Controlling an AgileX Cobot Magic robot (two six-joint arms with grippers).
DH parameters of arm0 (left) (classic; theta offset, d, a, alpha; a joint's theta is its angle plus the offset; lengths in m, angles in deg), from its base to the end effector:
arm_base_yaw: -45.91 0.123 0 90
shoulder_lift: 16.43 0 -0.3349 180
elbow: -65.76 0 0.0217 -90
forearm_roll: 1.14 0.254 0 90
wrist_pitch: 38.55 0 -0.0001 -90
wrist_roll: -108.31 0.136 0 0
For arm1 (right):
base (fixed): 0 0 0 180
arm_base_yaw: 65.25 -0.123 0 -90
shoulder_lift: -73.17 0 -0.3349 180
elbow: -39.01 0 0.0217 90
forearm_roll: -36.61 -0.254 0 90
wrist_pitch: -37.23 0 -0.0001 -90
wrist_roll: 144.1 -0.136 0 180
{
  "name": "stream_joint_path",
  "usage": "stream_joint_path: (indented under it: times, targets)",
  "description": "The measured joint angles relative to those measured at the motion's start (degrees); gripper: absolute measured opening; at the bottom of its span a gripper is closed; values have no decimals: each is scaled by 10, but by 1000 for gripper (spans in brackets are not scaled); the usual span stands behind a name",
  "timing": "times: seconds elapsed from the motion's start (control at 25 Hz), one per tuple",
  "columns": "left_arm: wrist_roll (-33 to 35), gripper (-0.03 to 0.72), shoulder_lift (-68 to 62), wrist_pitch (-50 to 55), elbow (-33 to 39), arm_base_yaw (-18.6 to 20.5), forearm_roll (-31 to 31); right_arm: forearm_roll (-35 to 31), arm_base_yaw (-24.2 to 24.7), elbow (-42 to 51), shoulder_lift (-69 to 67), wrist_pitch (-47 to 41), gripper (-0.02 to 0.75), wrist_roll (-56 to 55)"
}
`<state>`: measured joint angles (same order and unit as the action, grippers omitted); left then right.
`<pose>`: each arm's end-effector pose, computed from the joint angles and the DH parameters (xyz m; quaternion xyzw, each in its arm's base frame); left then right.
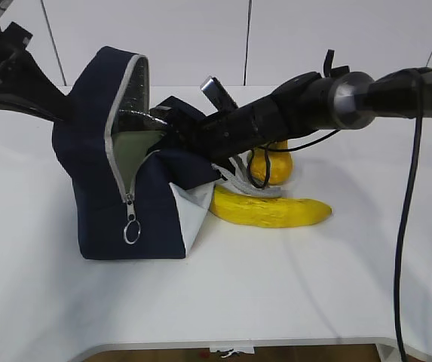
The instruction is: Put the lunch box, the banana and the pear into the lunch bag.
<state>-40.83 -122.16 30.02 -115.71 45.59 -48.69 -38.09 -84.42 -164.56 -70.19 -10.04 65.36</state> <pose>0.3688 -0.0955 0.3088 0.1265 0.9129 -0.3551 0.1563 0.5038 0.2772 0.1468 0.0018 0.8676 0.4792 0.1331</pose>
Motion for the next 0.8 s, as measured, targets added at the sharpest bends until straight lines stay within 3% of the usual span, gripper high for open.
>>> stream_joint_path:
  times: [0.16, 0.4, 0.6, 0.8]
  targets:
    - [0, 12, 0, 0, 0, 0, 1, 1, 0, 0, 0, -1, 396, 0]
    - [1, 12, 0, 0, 0, 0, 3, -2, 0, -4, 0, -26, 516, -1]
    - [1, 12, 0, 0, 0, 0, 4, 10, 0, -27, 0, -58, 536, -7]
    - [1, 12, 0, 1, 0, 0, 5, 103, 0, -76, -1, -98, 539, -56]
